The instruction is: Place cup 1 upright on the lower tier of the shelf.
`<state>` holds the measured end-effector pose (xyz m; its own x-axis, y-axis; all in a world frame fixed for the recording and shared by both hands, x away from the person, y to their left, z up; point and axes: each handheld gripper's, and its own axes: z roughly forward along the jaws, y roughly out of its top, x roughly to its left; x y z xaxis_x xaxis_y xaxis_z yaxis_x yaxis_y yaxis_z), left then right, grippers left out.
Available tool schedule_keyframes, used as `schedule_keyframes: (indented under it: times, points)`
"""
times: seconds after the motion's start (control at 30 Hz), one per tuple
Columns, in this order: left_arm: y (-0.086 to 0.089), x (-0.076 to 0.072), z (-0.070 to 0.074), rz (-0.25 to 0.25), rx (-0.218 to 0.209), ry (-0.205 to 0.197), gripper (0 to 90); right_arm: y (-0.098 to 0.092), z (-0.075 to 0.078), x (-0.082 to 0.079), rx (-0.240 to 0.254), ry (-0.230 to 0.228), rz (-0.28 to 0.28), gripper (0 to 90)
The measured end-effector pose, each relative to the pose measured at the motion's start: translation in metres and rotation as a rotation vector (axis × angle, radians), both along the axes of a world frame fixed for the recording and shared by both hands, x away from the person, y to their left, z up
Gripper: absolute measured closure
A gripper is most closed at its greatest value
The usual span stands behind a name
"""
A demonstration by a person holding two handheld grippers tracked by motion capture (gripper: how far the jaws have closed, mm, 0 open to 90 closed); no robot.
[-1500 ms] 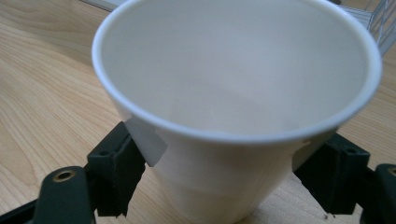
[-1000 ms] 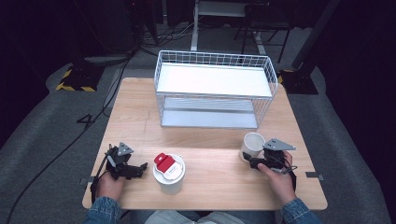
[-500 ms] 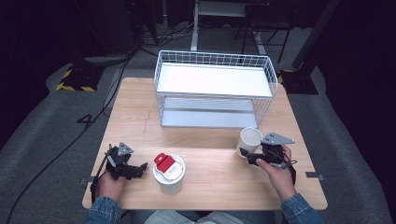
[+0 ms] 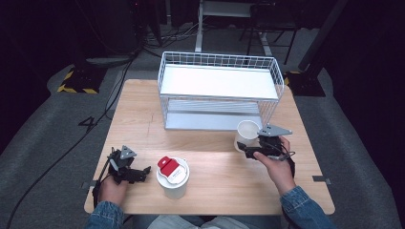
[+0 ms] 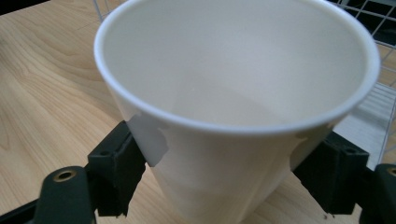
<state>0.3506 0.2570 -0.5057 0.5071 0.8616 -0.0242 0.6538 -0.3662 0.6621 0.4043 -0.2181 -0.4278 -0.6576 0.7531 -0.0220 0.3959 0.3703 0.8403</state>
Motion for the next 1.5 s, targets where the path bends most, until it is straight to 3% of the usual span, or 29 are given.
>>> schedule_keyframes:
  times: [0.57, 1.17, 1.5]
  points:
    - [-0.001, -0.001, 0.0, 0.01, 0.0, -0.002, 0.0, 0.029, 0.009, 0.031, -0.003, -0.016, 0.003, 22.9]
    - [-0.001, -0.001, 0.0, 0.021, 0.001, -0.006, 0.0, 0.071, -0.001, 0.077, -0.019, -0.026, -0.005, 22.8]
    - [-0.001, -0.001, 0.0, 0.018, 0.003, -0.006, 0.0, 0.087, -0.013, 0.092, -0.002, -0.036, -0.023, 22.8]
